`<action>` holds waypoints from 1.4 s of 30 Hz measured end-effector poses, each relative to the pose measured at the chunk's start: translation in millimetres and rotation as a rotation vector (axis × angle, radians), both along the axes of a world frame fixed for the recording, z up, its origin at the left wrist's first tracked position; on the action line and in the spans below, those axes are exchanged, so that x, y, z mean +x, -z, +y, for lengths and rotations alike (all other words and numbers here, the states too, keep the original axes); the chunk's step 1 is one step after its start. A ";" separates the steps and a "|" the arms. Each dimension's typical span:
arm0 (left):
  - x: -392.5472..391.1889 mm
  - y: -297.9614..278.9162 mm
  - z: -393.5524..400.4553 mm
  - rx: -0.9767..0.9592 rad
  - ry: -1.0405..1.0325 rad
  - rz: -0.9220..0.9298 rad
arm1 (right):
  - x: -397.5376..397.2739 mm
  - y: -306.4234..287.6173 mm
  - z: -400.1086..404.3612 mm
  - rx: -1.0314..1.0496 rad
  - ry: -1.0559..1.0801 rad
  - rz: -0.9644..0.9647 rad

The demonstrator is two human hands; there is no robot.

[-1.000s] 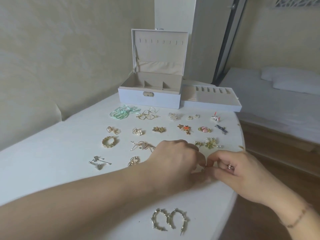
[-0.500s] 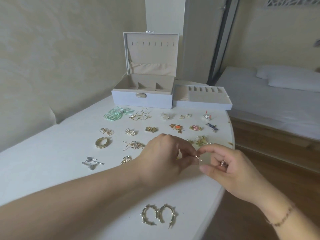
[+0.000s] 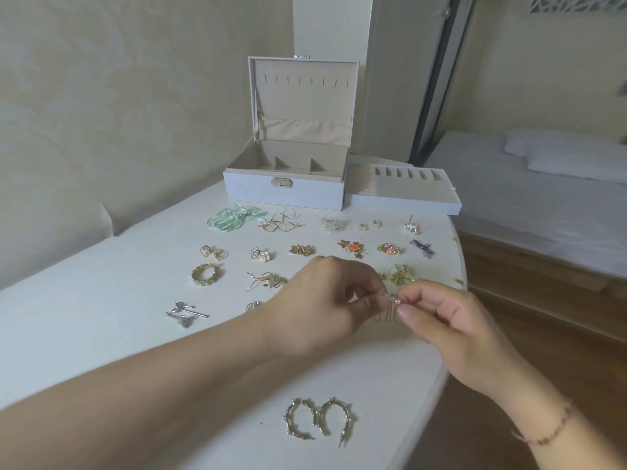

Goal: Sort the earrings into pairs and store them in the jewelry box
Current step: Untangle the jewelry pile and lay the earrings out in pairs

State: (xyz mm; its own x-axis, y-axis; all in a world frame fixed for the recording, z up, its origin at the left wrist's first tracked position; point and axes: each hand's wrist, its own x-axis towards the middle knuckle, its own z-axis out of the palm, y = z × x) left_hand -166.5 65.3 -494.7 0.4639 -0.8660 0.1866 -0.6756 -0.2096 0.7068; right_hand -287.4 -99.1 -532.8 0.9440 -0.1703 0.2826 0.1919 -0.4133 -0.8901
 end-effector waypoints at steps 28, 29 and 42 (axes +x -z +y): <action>-13.0 7.6 9.1 0.119 0.130 -0.328 | -10.8 10.3 -7.6 -0.608 0.076 -0.112; -12.5 8.5 9.0 0.126 0.119 -0.355 | -10.7 10.7 -9.1 -0.611 0.079 -0.100; -8.8 20.8 8.5 0.161 0.060 -0.614 | 21.2 1.0 -36.2 -0.647 0.544 0.073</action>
State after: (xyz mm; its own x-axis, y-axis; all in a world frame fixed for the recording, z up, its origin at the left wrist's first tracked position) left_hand -175.3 73.8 -515.6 0.2634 -0.9266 0.2684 -0.9616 -0.2299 0.1499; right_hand -266.2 -135.3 -533.8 0.7972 -0.4319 0.4219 -0.2299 -0.8633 -0.4492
